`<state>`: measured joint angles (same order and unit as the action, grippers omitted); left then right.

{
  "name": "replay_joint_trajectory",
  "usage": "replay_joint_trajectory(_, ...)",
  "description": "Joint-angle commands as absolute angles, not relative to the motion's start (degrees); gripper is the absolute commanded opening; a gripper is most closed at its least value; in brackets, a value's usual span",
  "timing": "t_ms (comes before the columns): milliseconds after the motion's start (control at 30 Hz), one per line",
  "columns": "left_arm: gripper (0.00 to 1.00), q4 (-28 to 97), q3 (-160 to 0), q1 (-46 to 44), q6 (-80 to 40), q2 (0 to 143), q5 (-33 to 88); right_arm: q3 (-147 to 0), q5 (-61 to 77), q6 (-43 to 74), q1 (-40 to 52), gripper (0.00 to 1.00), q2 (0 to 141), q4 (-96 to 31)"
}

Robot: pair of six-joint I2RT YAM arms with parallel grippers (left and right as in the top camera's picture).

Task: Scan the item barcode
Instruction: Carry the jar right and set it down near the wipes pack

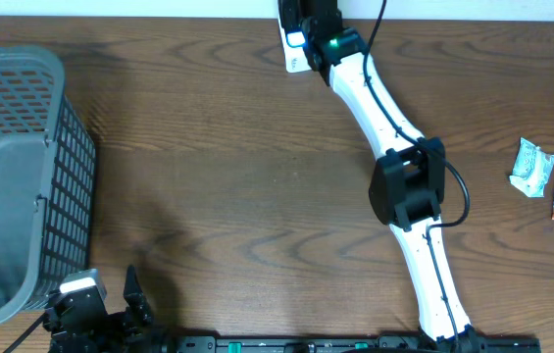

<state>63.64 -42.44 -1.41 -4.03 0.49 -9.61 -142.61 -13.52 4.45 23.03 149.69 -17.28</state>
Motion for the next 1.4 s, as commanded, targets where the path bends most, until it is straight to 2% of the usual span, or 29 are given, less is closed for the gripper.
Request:
replay_joint_trajectory(0, 0.84, 63.59, -42.44, -1.69, -3.09, 0.19, -10.11, -143.13, -18.68, 0.67, 23.99, 0.5, 152.05, -14.74)
replay_joint_trajectory(200, 0.84, 63.59, -42.44, -1.69, -3.07, 0.19, -10.11, -143.11, -19.9, 0.14, 24.43, 0.49, 153.91, -13.45)
replay_joint_trajectory(400, 0.84, 63.59, -42.44, -1.69, -3.07, 0.19, -10.11, -143.15, -22.28, -0.03, 24.45, 0.53, 153.77, -15.29)
replay_joint_trajectory(500, 0.84, 63.59, -42.44, -1.69, -3.09, 0.19, -10.11, -143.2, -24.58, -1.74, 24.97, 0.49, 152.22, -18.76)
replay_joint_trajectory(667, 0.84, 63.59, -42.44, -1.69, -3.09, 0.19, -10.13, -143.2, -24.58, -1.21, 25.39, 0.41, 144.35, -35.88)
replay_joint_trajectory(733, 0.84, 63.59, -42.44, -1.69, -3.07, 0.19, -10.11, -143.2, -24.56, 1.41, 25.39, 0.41, 141.12, -42.96)
replay_joint_trajectory(833, 0.84, 63.57, -42.44, -1.69, -3.09, 0.19, -10.11, -143.2, -24.56, 5.23, 25.02, 0.45, 136.66, -52.93)
replay_joint_trajectory(867, 0.84, 63.59, -42.44, -1.69, -3.07, 0.19, -10.11, -143.2, -24.53, 7.99, 24.38, 0.51, 134.26, -58.65)
replay_joint_trajectory(967, 0.84, 63.59, -42.44, -1.69, -3.09, 0.19, -10.11, -143.2, -24.53, 12.91, 22.48, 0.52, 130.72, -68.38)
replay_joint_trajectory(1167, 0.84, 63.59, -42.44, -1.69, -3.09, 0.19, -10.11, -143.2, -24.51, 18.57, 15.09, 0.54, 128.35, -81.03)
replay_joint_trajectory(1367, 0.84, 63.57, -42.44, -1.69, -3.07, 0.19, -10.11, -143.11, -18.76, 19.29, 3.73, 0.55, 128.81, -86.91)
